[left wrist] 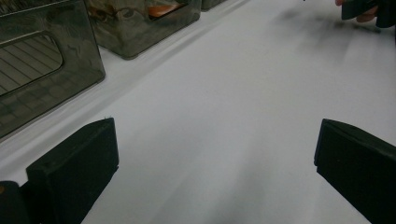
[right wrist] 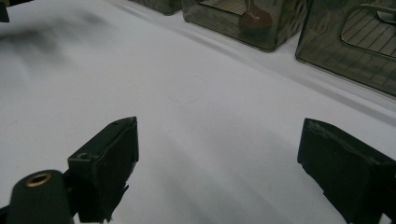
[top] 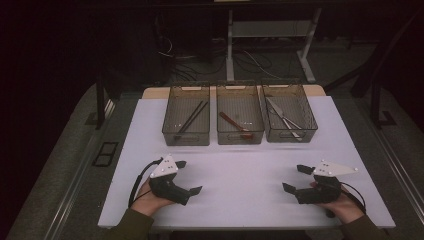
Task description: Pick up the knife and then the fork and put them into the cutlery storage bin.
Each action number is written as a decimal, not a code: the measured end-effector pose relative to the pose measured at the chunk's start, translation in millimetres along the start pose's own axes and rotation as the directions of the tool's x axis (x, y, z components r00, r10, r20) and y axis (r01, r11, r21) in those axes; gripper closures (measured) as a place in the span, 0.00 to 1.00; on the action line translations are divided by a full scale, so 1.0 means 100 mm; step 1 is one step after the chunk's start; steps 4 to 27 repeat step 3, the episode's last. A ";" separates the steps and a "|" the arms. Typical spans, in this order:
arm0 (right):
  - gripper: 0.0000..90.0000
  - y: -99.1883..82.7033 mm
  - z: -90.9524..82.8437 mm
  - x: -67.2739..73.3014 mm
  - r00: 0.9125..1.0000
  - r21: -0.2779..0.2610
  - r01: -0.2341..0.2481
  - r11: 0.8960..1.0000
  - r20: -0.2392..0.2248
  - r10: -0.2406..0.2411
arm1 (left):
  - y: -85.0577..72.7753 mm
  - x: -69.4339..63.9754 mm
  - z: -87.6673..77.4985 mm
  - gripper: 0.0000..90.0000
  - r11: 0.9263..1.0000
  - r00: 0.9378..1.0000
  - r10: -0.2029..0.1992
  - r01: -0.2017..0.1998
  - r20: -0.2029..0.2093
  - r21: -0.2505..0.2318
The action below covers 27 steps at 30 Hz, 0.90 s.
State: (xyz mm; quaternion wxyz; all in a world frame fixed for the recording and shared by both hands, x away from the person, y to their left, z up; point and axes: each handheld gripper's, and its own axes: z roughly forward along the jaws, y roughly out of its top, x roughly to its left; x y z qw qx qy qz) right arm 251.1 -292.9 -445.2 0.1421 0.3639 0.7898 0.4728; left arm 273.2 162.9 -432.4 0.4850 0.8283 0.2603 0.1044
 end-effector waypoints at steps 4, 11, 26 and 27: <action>0.14 0.00 0.00 0.01 1.000 -0.001 0.006 1.000 -0.002 -0.006 | 0.00 0.00 0.00 0.00 1.000 1.000 0.003 -0.003 -0.002 0.004; 0.14 0.00 0.00 0.01 1.000 -0.001 0.006 1.000 -0.002 -0.006 | 0.00 0.00 0.00 0.00 1.000 1.000 0.003 -0.003 -0.002 0.004; 0.14 0.00 0.00 0.01 1.000 -0.001 0.006 1.000 -0.002 -0.006 | 0.00 0.00 0.00 0.00 1.000 1.000 0.003 -0.003 -0.002 0.004; 0.14 0.00 0.00 0.01 1.000 -0.001 0.006 1.000 -0.002 -0.006 | 0.00 0.00 0.00 0.00 1.000 1.000 0.003 -0.003 -0.002 0.004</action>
